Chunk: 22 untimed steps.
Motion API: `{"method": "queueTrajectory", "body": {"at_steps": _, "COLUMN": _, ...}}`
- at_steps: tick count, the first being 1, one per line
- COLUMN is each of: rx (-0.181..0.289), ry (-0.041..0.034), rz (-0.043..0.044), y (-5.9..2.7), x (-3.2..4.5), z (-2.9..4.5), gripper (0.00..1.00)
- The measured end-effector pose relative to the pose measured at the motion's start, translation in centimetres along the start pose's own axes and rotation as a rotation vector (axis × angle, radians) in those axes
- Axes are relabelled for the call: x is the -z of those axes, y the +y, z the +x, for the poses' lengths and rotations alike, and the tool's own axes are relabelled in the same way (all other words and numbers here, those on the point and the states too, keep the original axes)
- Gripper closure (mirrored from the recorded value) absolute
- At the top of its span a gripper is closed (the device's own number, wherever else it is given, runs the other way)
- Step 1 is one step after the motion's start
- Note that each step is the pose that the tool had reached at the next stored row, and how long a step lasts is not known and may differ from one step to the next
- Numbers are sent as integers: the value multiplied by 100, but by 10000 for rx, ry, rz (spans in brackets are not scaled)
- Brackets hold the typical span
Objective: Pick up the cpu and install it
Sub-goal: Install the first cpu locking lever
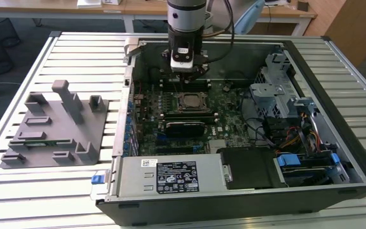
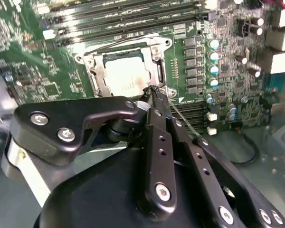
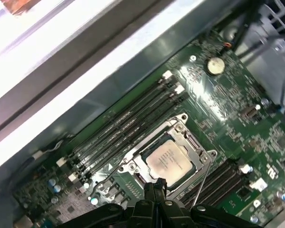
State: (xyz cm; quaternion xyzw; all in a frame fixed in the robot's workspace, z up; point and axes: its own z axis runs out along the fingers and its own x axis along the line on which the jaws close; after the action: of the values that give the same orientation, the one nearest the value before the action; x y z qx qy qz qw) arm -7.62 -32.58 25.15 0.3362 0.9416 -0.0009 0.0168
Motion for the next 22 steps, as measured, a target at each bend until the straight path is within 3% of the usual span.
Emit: {"method": "queueTrajectory", "body": {"at_steps": 22, "rx": 4002, "ry": 38, "rz": -130, "y": 0, "x": -22, "z": 1, "gripper": 89}}
